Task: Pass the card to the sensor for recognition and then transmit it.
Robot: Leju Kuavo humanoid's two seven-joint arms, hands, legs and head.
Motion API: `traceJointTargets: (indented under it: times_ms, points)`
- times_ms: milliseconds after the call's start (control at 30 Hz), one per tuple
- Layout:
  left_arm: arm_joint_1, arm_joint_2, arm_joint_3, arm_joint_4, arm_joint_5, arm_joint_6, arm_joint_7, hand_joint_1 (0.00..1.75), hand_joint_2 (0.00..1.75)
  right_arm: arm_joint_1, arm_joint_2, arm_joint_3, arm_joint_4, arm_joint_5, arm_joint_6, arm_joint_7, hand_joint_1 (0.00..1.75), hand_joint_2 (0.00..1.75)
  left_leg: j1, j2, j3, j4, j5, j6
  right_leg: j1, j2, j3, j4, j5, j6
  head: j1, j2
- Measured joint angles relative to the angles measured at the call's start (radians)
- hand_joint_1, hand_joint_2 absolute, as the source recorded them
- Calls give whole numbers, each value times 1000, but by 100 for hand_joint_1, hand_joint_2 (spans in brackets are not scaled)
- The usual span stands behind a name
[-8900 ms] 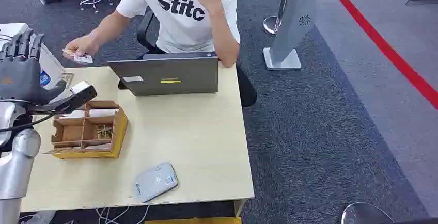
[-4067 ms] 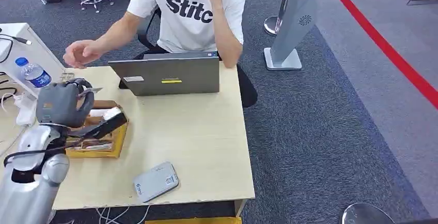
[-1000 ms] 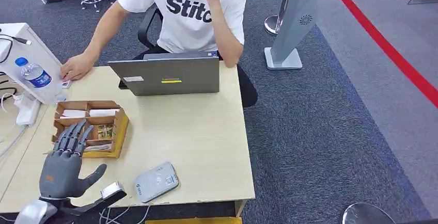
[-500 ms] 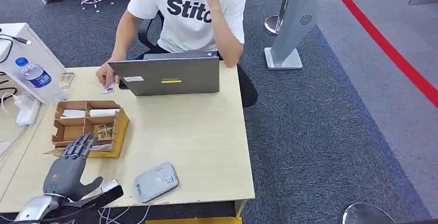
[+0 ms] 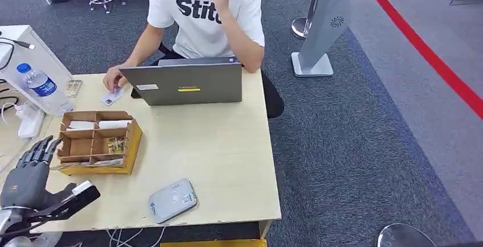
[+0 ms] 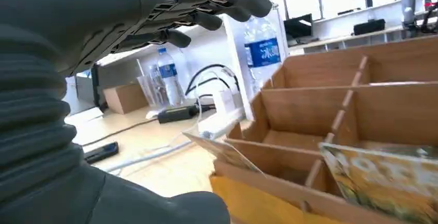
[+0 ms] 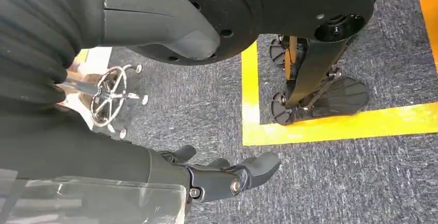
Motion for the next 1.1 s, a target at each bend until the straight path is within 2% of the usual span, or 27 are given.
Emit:
traceJointTargets:
  times_ms: [233,333,667,1100]
  points:
    - [-34,-3,12,24,-34,12,1,0,175,-2,0,0,0,15,2,3,0,175,0,0,0,0,0,0,0,0,0,0,0,0,0,0]
    - [-52,-13,9,47,-67,-16,1,0,175,-3,-14,6,0,24,44,6,0,175,0,0,0,0,0,0,0,0,0,0,0,0,0,0]
    - [-76,-45,-65,113,-114,-40,1,0,175,-4,-29,7,0,30,68,8,0,175,0,0,0,0,0,0,0,0,0,-1,0,0,0,0]
    - [-86,-58,-99,132,-122,-38,3,0,175,-4,-32,7,0,33,68,8,0,175,0,0,0,0,0,0,0,0,-1,-1,0,0,0,0]
